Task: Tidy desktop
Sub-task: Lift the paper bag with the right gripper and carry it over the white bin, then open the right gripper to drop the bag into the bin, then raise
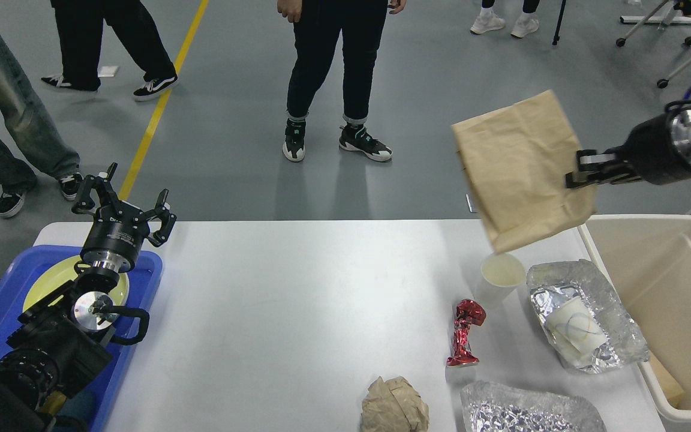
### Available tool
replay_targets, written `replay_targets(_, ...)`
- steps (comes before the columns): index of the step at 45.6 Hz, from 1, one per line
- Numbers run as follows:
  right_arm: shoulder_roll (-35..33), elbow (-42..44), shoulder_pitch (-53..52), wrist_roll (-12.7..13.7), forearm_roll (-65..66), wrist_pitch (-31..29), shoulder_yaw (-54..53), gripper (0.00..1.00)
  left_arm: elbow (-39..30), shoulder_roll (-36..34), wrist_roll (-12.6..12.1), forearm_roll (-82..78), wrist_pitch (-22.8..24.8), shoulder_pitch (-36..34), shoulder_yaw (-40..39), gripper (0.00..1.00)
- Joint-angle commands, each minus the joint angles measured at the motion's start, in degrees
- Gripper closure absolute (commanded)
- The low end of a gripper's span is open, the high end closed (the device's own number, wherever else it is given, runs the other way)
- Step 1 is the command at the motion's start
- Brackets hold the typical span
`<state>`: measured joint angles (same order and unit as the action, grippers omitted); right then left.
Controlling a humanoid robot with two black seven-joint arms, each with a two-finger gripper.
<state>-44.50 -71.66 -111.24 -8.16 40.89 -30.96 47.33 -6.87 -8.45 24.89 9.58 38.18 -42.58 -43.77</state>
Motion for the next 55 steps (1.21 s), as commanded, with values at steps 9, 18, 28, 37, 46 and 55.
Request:
replay_targets(9, 2.57, 34.81, 29.91, -0.1, -4.31, 22.51, -0.31, 1.0, 0.02, 0.01, -0.02, 0.0, 0.05, -0.05, 0.0, 0.04)
replay_targets(18, 10.48, 55.65, 49.78, -0.19, -23.91, 32.62, 0.92, 1.0, 0.02, 0.01, -0.02, 0.0, -0.03, 0.04, 0.0, 0.04)
replay_targets(28, 13.21, 64.54, 66.5, -0.19, -36.23, 39.93, 0.04, 1.0, 0.02, 0.01, -0.02, 0.0, 0.06, -0.05, 0.0, 0.04)
replay_targets(37, 14.0, 64.63, 72.65, -0.19, -37.55, 43.53, -1.1, 0.87, 0.02, 0.01, -0.02, 0.0, -0.03, -0.04, 0.0, 0.04)
replay_targets(46, 14.88, 64.81, 73.88, -0.1, -38.52, 43.88, -2.06, 0.0, 0.02, 0.01, -0.02, 0.0, -0.03, -0.05, 0.0, 0.04)
replay_targets(55, 15.15, 64.72, 73.8, -0.1, -38.52, 43.79, -2.51, 0.0, 0.02, 0.01, -0.02, 0.0, -0.03, 0.04, 0.0, 0.04)
